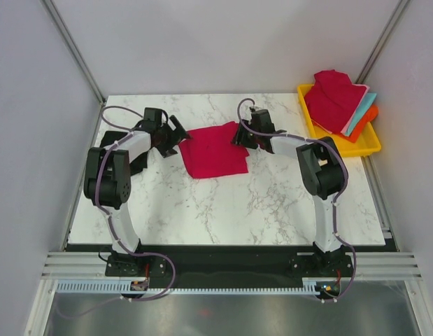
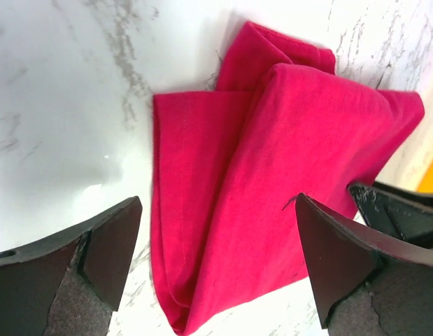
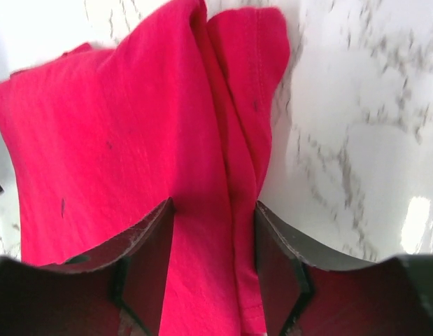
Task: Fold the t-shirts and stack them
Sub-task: Neatly place the folded tshirt to the corner
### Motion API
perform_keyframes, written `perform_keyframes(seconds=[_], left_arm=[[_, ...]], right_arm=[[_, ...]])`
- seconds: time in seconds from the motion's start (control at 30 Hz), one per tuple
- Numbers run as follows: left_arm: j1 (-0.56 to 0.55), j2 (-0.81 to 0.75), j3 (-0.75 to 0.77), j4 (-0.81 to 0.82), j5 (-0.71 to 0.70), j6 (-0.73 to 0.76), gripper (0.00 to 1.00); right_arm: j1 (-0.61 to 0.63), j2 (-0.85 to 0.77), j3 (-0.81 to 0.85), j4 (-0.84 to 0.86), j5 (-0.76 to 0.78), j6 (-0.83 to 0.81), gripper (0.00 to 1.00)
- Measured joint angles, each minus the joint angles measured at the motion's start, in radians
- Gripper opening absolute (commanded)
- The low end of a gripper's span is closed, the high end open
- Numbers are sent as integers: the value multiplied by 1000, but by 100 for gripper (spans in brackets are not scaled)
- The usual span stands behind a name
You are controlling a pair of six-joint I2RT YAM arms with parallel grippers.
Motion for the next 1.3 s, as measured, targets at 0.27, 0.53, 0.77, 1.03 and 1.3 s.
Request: perform_keyframes(seconds=[0.27, 0.53, 0.77, 1.03, 1.3], left_arm=[[-2, -96, 71, -171, -263, 152, 98], [-2, -23, 336, -351, -576, 377, 100], [-2, 93, 365, -488, -717, 476, 100], [-4, 97, 356, -510, -862, 618, 99], [-58, 157, 324, -489, -868, 712, 96]], right_arm=[[24, -147, -221, 39, 39, 64, 52], [27, -287, -400, 10, 67, 75, 39], [26, -293, -420, 37, 21, 93, 49], [27, -229, -360, 79, -29, 113, 48], [26, -227, -358, 80, -34, 116, 47]])
